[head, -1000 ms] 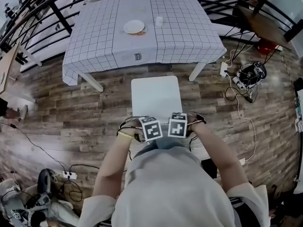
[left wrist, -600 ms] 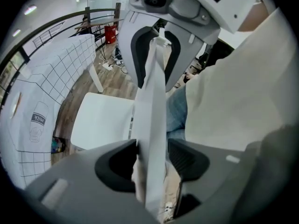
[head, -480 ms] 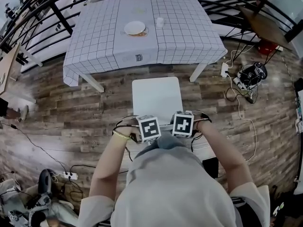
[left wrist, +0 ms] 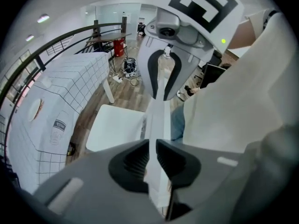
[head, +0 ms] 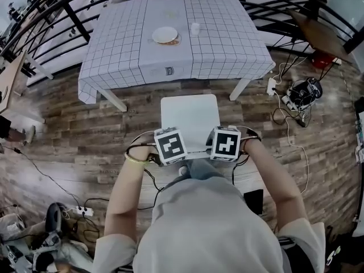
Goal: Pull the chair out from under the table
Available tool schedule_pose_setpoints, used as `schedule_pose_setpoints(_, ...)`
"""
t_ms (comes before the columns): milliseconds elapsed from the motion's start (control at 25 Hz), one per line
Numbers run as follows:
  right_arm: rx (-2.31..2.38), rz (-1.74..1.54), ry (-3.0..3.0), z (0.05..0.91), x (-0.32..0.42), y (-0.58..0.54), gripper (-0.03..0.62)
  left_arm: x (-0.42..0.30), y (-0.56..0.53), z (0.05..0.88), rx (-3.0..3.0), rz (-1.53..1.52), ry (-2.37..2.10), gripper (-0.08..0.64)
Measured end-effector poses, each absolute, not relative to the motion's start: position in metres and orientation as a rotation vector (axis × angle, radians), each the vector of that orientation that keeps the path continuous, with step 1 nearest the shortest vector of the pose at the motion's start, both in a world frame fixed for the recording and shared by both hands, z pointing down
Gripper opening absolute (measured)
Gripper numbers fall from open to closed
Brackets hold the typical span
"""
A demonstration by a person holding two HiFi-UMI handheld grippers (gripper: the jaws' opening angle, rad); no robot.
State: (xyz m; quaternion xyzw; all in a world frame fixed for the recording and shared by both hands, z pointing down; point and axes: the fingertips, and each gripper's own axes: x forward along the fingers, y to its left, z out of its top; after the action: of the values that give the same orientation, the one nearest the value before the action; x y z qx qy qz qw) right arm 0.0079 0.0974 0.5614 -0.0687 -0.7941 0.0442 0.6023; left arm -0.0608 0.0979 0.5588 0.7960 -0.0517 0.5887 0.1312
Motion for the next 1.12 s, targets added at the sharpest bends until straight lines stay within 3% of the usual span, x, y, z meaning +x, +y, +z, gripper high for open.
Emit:
schedule_pose_setpoints(280,-0.017,0.044,-1.915,0.55,-0.006,0.065,-0.001,-0.061,0.075,0.551,2.383,1.66,-0.293,0.011)
schedule_pose_setpoints(1120,0.814,0.137,-2.289,0.501,-0.038,-0.036,-0.002,-0.067,-0.029,0.495,2.404,0.785,-1.258,0.009)
